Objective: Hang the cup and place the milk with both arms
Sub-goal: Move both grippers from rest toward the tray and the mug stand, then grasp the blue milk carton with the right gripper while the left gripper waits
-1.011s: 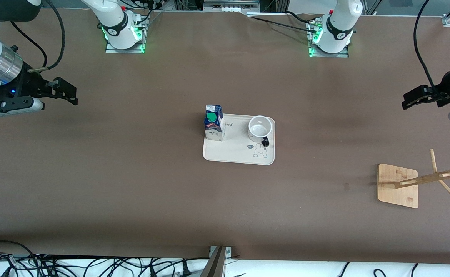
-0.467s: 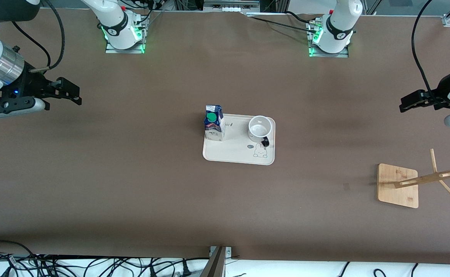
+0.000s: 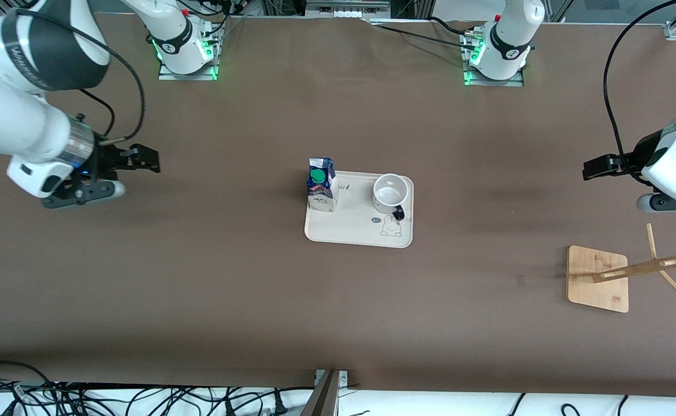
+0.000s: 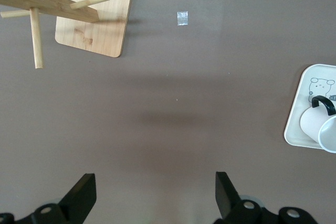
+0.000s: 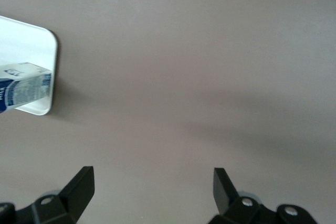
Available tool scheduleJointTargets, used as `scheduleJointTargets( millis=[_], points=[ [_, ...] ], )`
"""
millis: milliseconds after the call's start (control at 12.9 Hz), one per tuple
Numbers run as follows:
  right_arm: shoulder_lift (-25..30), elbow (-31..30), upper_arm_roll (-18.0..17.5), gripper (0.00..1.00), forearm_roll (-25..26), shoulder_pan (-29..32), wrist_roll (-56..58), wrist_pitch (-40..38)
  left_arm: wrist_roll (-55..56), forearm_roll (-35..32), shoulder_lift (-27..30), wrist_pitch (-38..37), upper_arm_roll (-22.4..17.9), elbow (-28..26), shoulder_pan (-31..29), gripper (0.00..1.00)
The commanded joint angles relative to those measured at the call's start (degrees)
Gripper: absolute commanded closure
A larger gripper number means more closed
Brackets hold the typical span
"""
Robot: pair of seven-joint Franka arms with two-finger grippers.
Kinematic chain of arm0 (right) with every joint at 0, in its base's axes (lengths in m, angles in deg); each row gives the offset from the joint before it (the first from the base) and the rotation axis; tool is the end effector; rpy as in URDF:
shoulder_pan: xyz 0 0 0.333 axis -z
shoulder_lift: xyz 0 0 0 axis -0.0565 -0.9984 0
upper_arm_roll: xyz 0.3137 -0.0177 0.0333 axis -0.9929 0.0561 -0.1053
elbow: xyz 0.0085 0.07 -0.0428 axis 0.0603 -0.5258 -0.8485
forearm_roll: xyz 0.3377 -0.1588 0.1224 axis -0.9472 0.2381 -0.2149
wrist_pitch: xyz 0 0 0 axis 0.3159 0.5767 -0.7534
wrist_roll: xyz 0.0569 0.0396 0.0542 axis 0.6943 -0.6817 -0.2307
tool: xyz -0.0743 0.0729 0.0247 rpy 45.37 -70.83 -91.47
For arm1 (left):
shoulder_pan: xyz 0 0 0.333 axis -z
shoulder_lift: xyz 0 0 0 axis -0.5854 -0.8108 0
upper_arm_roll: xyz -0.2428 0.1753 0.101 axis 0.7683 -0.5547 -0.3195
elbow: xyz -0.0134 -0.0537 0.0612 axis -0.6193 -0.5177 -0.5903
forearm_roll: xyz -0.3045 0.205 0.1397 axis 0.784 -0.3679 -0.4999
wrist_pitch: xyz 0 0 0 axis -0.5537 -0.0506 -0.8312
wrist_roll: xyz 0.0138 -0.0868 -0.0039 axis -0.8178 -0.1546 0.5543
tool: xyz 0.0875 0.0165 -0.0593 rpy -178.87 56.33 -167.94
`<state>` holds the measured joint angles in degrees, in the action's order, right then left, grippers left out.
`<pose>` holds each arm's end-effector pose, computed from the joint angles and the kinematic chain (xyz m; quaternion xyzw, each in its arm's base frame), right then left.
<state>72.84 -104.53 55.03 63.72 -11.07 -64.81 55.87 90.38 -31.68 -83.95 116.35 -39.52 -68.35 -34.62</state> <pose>0.5942 0.1263 0.5030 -0.9923 -0.0893 0.0718 0.0462 0.6078 -0.0014 0.5456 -0.9955 -0.0342 0.0871 0.0136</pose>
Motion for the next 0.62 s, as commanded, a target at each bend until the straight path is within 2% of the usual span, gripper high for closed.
scheduleJointTargets(
  millis=[0,156,311,544],
  points=[
    [-1.4,1.2,0.1,0.0,-2.7,-4.0,-7.9,0.1,0.0,1.7,-2.8,-0.2,0.4,1.4,1.9,0.0],
    [-2.9,1.2,0.1,0.0,-4.4,-7.7,-16.0,4.4,0.6,2.0,-5.2,3.4,0.4,1.1,4.0,0.0],
    [-5.2,1.3,0.2,0.0,-4.7,-12.3,-26.1,7.9,0.7,2.1,-7.7,5.5,0.4,1.2,4.5,0.0],
    [-8.7,1.3,0.1,0.0,-4.7,-18.2,-35.1,15.2,0.8,2.2,-11.2,9.6,0.4,0.5,6.1,0.0]
  ],
)
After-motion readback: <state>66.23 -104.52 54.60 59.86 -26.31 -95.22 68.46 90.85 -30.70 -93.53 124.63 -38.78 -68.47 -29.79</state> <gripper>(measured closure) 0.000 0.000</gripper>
